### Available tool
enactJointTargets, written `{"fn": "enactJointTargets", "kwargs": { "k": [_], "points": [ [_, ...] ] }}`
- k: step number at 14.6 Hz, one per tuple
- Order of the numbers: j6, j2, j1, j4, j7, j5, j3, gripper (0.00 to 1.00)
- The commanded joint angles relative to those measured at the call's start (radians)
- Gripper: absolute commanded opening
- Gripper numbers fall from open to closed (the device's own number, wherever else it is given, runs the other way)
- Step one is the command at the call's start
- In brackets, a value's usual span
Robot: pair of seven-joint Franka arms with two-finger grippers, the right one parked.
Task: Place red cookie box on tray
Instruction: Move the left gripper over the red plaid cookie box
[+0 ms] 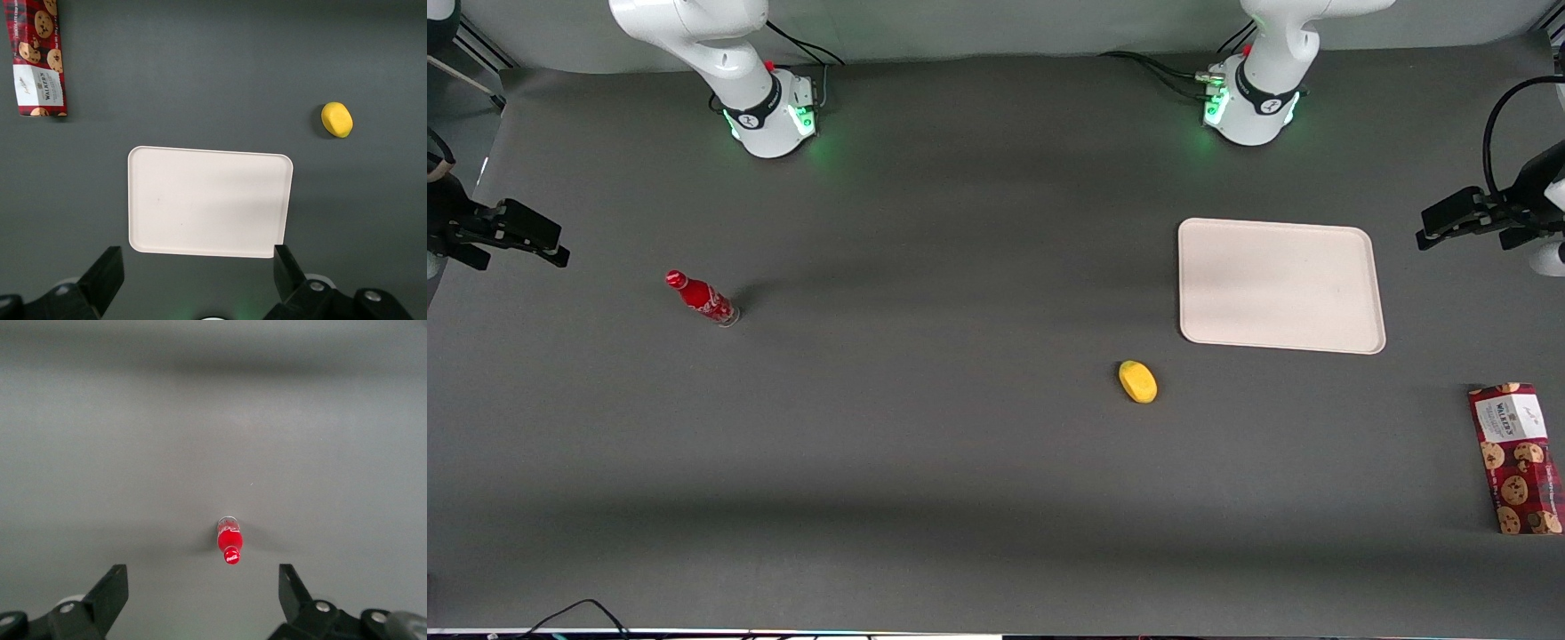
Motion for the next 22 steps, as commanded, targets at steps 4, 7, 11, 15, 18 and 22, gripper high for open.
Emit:
{"fn": "enactJointTargets", "kwargs": {
  "k": [4, 7, 11, 15, 18, 22],
  "points": [
    [-0.012, 0.013, -0.021, 0.023, -0.008, -0.003, 0.011, 1.0],
    [-0.022, 0.017, -0.03, 0.02, -0.002, -0.003, 0.009, 1.0],
    [-0.012, 0.02, -0.018, 0.022, 0.011, 0.006, 0.012, 1.0],
    [0.026, 0.066, 0.097, 0.037, 0.014, 0.016, 0.017, 1.0],
    [0.102, 0.141, 0.208, 0.062, 0.063, 0.025, 0.015, 1.0],
    [0.124, 0.293, 0.326, 0.169, 0.271, 0.071, 0.015, 1.0]
  ]
}}
